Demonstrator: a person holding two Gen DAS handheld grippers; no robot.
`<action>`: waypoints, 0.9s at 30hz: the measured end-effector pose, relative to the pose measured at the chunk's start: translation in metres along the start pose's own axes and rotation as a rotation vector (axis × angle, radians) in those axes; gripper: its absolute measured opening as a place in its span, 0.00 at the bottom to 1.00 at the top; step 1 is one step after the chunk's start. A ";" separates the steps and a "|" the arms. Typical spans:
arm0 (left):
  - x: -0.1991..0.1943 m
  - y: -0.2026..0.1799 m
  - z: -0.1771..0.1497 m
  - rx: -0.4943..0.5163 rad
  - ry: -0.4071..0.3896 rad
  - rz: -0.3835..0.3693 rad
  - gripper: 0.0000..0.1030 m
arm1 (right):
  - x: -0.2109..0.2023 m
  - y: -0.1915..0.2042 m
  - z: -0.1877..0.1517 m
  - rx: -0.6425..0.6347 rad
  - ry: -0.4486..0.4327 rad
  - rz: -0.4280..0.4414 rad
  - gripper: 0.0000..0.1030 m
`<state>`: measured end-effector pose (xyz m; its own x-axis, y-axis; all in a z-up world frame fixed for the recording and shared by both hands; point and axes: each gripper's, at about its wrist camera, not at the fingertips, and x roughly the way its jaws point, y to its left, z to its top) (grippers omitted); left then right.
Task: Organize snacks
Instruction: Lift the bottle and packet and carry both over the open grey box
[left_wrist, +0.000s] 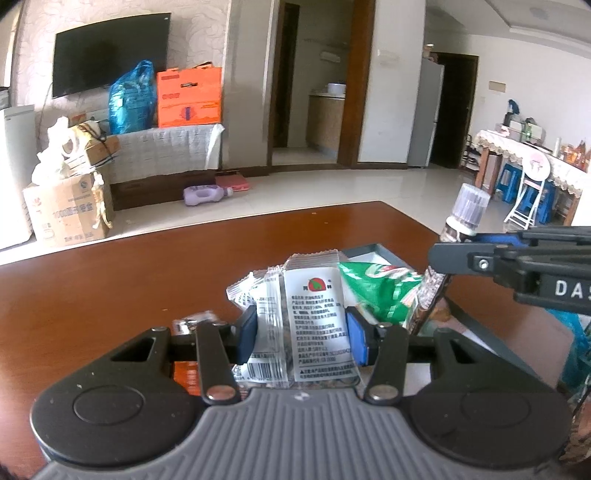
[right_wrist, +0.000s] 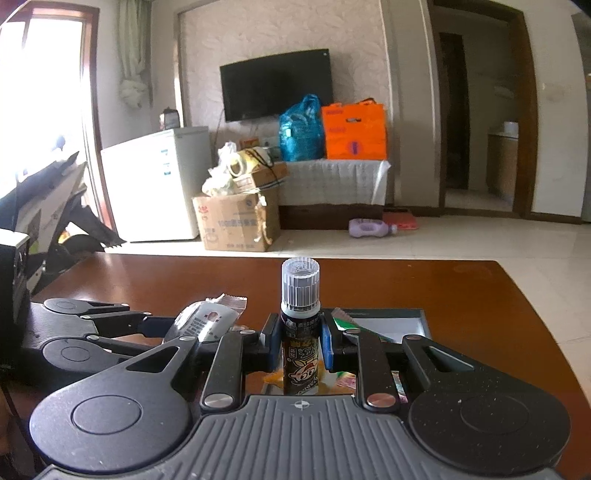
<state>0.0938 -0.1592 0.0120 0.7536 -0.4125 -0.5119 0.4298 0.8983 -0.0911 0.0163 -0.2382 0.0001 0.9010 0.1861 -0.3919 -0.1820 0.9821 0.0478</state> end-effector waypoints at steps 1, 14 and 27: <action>0.001 -0.006 0.001 0.007 0.000 -0.008 0.46 | -0.002 -0.003 -0.001 0.004 0.002 -0.006 0.23; 0.012 -0.060 0.001 0.056 0.017 -0.056 0.46 | -0.015 -0.027 -0.009 0.027 0.010 -0.051 0.23; 0.031 -0.067 -0.003 0.078 0.070 -0.083 0.46 | -0.017 -0.028 -0.015 0.005 0.079 -0.041 0.23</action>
<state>0.0873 -0.2318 0.0000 0.6782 -0.4709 -0.5642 0.5287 0.8459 -0.0706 0.0001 -0.2697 -0.0086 0.8737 0.1433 -0.4648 -0.1437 0.9890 0.0348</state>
